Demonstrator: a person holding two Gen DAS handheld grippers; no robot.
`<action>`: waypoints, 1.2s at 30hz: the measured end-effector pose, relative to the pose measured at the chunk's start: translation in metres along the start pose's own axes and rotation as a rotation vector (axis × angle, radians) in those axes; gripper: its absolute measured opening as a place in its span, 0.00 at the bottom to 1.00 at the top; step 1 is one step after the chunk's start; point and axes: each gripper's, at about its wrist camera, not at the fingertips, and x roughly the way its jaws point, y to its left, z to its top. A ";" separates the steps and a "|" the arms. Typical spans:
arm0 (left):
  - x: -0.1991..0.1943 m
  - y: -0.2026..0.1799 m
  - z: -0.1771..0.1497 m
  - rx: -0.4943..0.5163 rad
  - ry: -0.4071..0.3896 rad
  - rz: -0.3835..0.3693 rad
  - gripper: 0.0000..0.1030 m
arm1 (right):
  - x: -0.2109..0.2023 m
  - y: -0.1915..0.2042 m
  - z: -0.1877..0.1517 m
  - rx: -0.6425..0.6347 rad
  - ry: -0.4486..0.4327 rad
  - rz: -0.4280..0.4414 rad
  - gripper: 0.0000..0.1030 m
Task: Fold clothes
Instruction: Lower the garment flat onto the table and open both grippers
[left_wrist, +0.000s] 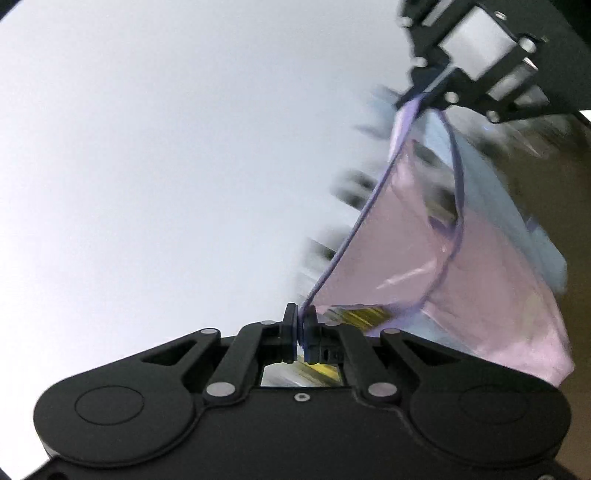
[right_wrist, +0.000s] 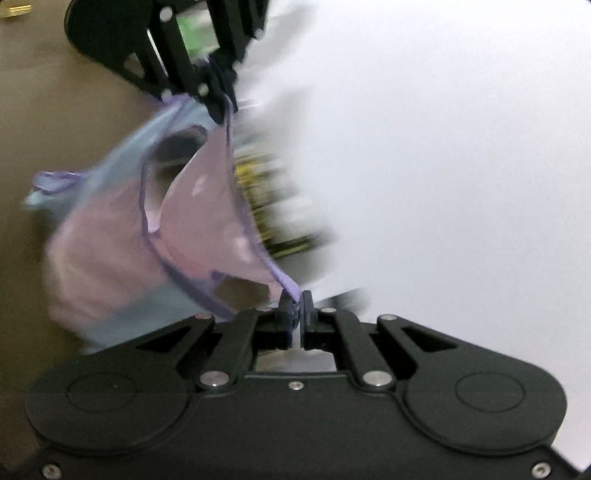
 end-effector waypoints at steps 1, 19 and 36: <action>-0.003 0.030 0.018 0.003 -0.038 0.047 0.03 | 0.005 -0.032 0.010 0.006 -0.024 -0.056 0.03; -0.144 -0.026 0.003 0.026 -0.133 0.085 0.03 | -0.103 -0.099 0.041 0.039 -0.142 -0.140 0.04; -0.229 -0.306 -0.159 -0.141 0.252 -0.433 0.04 | -0.211 0.261 -0.067 0.172 0.205 0.539 0.04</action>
